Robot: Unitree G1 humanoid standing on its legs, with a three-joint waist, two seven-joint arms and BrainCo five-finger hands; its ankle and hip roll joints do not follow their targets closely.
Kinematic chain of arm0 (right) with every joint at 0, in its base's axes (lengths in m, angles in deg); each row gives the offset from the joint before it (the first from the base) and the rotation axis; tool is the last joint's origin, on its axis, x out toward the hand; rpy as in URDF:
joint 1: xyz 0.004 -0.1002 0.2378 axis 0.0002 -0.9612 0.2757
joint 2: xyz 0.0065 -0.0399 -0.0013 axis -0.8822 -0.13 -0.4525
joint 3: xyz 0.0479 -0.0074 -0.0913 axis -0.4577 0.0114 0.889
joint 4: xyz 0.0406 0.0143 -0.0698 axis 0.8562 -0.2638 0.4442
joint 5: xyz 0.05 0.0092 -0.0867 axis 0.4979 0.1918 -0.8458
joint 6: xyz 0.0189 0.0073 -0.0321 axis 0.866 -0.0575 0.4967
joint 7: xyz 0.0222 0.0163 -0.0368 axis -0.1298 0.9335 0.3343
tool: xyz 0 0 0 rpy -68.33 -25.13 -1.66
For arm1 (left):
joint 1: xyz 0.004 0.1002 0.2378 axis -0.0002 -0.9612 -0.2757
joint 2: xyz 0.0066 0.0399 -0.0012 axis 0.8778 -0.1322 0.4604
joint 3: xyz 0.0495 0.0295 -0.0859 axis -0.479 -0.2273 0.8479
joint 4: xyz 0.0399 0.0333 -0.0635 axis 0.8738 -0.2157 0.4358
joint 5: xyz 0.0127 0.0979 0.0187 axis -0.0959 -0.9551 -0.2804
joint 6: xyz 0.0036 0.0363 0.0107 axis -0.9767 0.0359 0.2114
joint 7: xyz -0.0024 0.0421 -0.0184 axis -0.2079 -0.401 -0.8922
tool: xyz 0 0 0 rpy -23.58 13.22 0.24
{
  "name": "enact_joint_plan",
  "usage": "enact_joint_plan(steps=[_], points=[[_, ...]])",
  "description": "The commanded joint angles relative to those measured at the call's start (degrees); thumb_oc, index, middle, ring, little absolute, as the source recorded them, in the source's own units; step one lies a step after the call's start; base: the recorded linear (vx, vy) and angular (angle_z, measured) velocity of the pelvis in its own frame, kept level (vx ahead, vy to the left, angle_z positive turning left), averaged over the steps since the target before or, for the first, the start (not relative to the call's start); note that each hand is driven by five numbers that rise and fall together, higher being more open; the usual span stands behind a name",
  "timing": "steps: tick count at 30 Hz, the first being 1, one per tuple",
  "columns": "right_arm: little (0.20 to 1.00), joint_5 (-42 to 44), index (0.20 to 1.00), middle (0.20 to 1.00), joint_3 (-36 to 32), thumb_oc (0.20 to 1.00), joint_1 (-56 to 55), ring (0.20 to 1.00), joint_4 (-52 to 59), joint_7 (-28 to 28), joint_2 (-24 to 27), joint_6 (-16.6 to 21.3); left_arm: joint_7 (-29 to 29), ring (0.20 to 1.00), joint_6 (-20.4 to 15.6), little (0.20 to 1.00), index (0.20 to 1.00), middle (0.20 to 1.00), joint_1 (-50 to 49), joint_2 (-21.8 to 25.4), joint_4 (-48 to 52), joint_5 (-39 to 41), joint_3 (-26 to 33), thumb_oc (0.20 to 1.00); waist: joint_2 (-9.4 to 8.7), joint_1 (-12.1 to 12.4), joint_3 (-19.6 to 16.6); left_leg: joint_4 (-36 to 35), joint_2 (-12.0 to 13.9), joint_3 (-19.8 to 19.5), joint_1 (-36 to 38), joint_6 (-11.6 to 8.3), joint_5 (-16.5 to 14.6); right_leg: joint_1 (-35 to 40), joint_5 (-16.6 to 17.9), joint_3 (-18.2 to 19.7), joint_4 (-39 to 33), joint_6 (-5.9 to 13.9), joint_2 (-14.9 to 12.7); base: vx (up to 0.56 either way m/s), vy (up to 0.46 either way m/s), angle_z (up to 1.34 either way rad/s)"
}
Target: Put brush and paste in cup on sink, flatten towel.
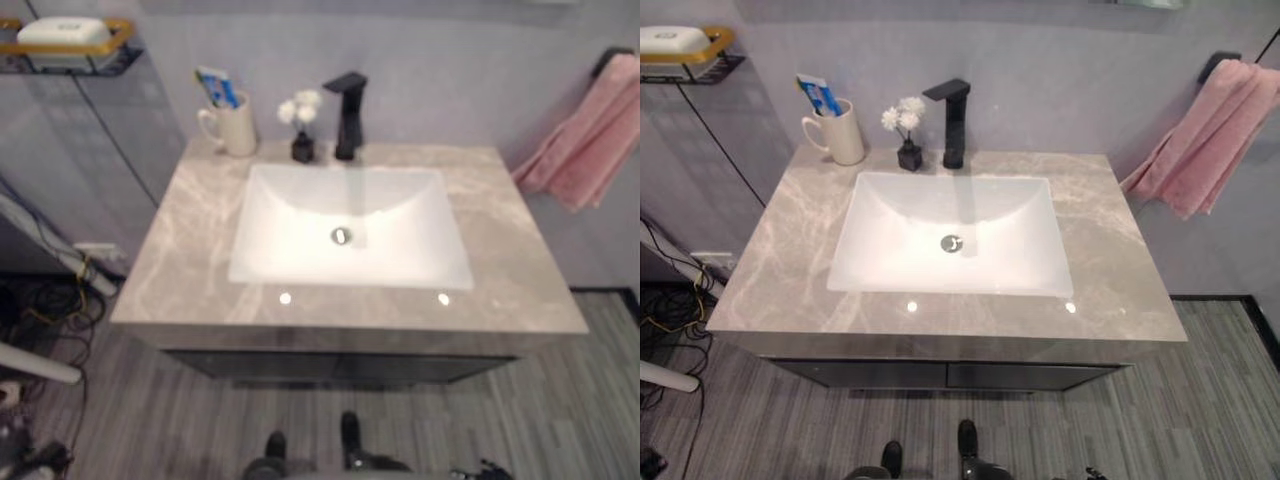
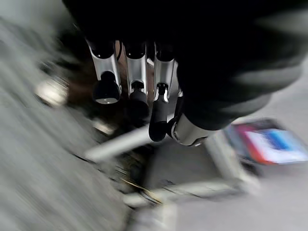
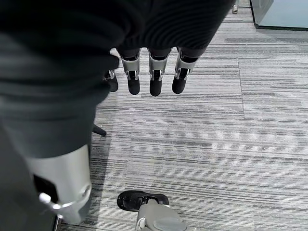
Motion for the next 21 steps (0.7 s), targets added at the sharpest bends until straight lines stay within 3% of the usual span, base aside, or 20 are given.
enact_joint_plan(steps=[1, 3, 4, 5, 6, 8, 12, 16, 21], points=[[1.000, -1.9, 1.000, 1.000, 3.5, 1.000, 1.1, 1.000, -0.3, -1.8, -0.8, 0.0, 1.2, 0.200, 5.9, 0.200, 0.200, 0.200, 2.1, 0.0, -9.4, -7.2, -5.7, 0.200, -0.67, -1.4, 1.5, 1.0, -0.8, 1.1, 5.5, 1.93, -5.3, -1.5, -7.1, 1.0, 8.9, 6.13, -4.0, 0.03, 0.044, -0.09], [1.000, -2.0, 1.000, 1.000, 3.6, 1.000, 1.2, 1.000, -0.4, -1.6, -0.9, -0.2, 2.6, 0.247, 7.7, 0.247, 0.247, 0.247, 2.2, -1.4, -11.8, -7.9, -6.9, 0.247, -0.40, -1.8, 1.4, 1.0, -0.9, 1.2, 6.0, 1.97, -5.4, -1.5, -7.3, 1.2, 9.3, 6.13, -3.8, 0.03, 0.035, -0.07], [1.000, -3.0, 1.000, 1.000, 3.9, 1.000, 1.0, 1.000, -0.8, -1.2, -0.9, -0.8, 5.7, 1.000, 11.4, 1.000, 1.000, 1.000, 2.0, -4.5, -16.5, -16.7, -12.1, 1.000, -0.03, -2.7, 0.9, 1.0, -0.9, 1.5, 6.8, 2.12, -5.8, -1.0, -7.4, 1.3, 9.3, 6.07, -3.5, 0.04, 0.023, -0.02], [1.000, -3.0, 1.000, 1.000, 3.9, 1.000, 1.0, 1.000, -0.8, -1.2, -0.9, -0.8, 5.7, 1.000, 11.4, 1.000, 1.000, 1.000, 2.0, -4.5, -16.5, -16.7, -12.1, 1.000, -0.03, -2.7, 0.9, 1.0, -0.9, 1.5, 6.8, 2.12, -5.8, -1.0, -7.4, 1.3, 9.3, 6.07, -3.5, 0.08, 0.051, -0.05], [1.000, -4.8, 1.000, 1.000, 4.5, 1.000, 1.5, 1.000, -1.0, -0.9, -0.7, -1.4, 8.0, 1.000, 13.3, 1.000, 1.000, 1.000, 2.1, -7.4, -18.4, -26.0, -18.7, 1.000, 0.26, -3.4, 0.1, 1.0, -1.0, 2.1, 7.6, 2.41, -6.4, -0.5, -7.3, 1.7, 9.0, 6.15, -3.2, 0.06, 0.037, -0.04], [1.000, -5.7, 1.000, 1.000, 5.1, 1.000, 1.8, 1.000, -1.1, -0.7, -0.4, -1.6, 10.1, 1.000, 13.9, 1.000, 1.000, 1.000, 2.3, -9.7, -18.3, -31.7, -23.9, 1.000, 0.31, -4.1, -0.5, 1.0, -1.0, 2.6, 8.1, 2.59, -6.8, -0.1, -7.1, 2.1, 8.8, 6.28, -2.8, 0.06, 0.036, -0.15], [1.000, -5.6, 1.000, 1.000, 5.8, 1.000, 2.5, 1.000, -0.9, -0.5, -0.1, -1.8, 11.5, 1.000, 13.5, 1.000, 1.000, 1.000, 3.9, -11.4, -15.1, -32.1, -28.0, 1.000, 0.16, -4.6, -0.4, 1.0, -0.9, 3.0, 8.7, 3.00, -7.0, -0.5, -7.3, 3.5, 9.4, 6.12, -1.8, 0.01, 0.012, -0.36], [1.000, -5.7, 1.000, 1.000, 7.2, 1.000, 3.0, 1.000, -1.6, -0.4, -0.2, -2.2, 11.9, 1.000, 12.7, 1.000, 1.000, 1.000, 6.1, -11.2, -11.2, -31.8, -32.1, 1.000, -1.64, -4.6, 0.2, 5.6, -2.0, 0.8, 6.3, 3.65, -8.7, -0.7, -6.9, 6.4, 8.9, 5.74, -0.7, -0.02, 0.008, -0.20], [1.000, -5.8, 1.000, 1.000, 6.6, 1.000, 3.4, 1.000, -1.7, -1.0, 0.5, -2.3, 11.2, 1.000, 12.2, 1.000, 1.000, 1.000, 8.6, -9.9, -8.0, -33.9, -35.8, 1.000, -2.17, -5.3, 1.4, 8.5, -2.8, 1.6, 3.4, 4.27, -9.7, -1.8, -6.5, 8.0, 9.4, 6.14, -1.5, -0.07, 0.076, -0.33]])
